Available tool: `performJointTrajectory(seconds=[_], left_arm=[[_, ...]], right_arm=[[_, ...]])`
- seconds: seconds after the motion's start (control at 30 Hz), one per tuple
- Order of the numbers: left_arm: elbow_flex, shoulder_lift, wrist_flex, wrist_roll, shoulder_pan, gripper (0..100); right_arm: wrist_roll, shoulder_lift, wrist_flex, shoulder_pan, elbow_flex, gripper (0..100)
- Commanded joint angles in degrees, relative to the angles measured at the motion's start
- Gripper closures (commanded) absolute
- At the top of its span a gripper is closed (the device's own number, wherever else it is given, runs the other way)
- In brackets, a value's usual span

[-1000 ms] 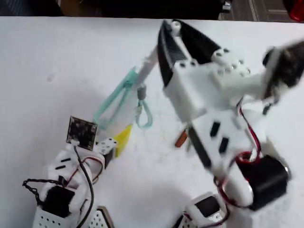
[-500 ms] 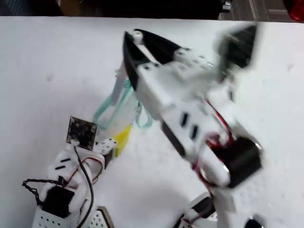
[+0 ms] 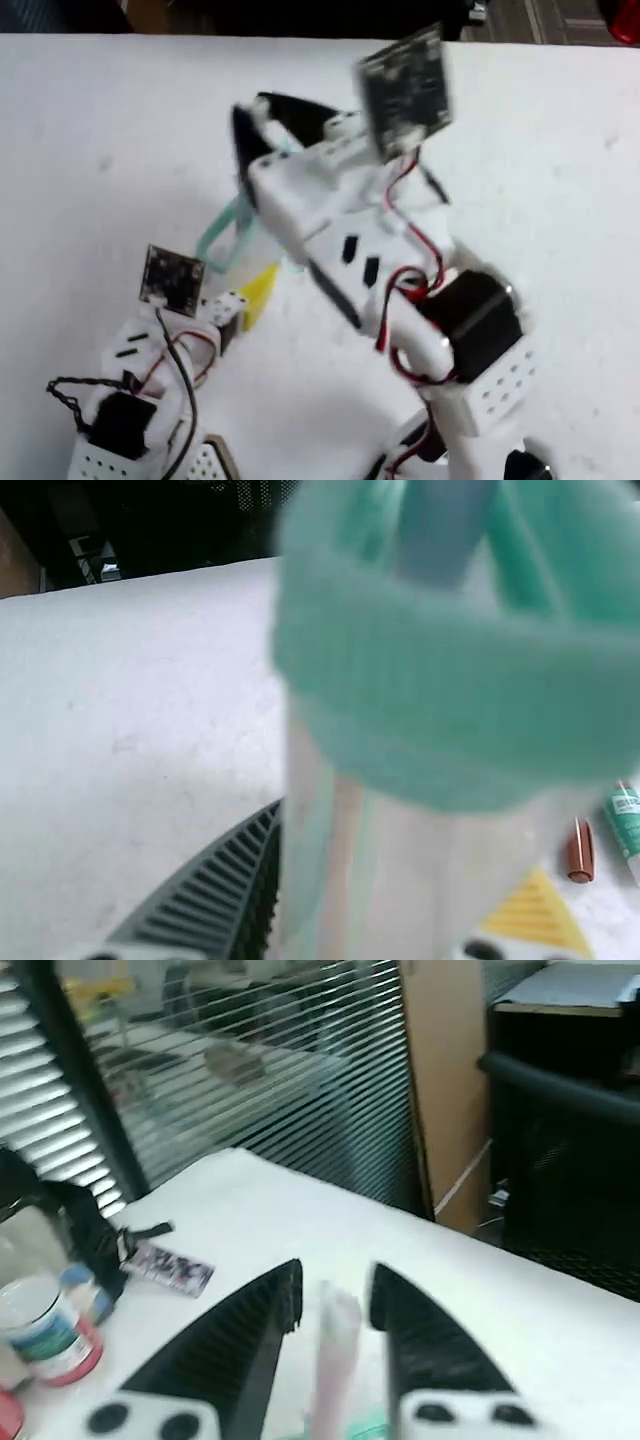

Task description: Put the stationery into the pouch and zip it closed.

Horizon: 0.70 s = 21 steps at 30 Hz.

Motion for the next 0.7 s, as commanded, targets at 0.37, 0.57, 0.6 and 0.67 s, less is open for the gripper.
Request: performJointTrajectory(seconds=[0.37, 0.57, 0.6, 0.67], left_arm=[[-0.44, -0.48, 0.53, -0.7, 0.57, 73], [-0.35, -0.48, 0.62, -0.7, 0.4, 73], [-0.35, -0.48, 0.62, -0.7, 0.4, 73], [-0.35, -0.48, 0.62, -0.62, 0.48, 73]], right_arm=[[1.67, -0.13, 0.66, 0.75, -1.05, 81.8], [-0.88, 1.36, 5.14, 17.45, 0.09, 85.8], [-2.55, 2.07, 6.64, 21.23, 1.14, 85.8], [-6.07, 4.0, 9.19, 28.44, 4.66, 85.8]])
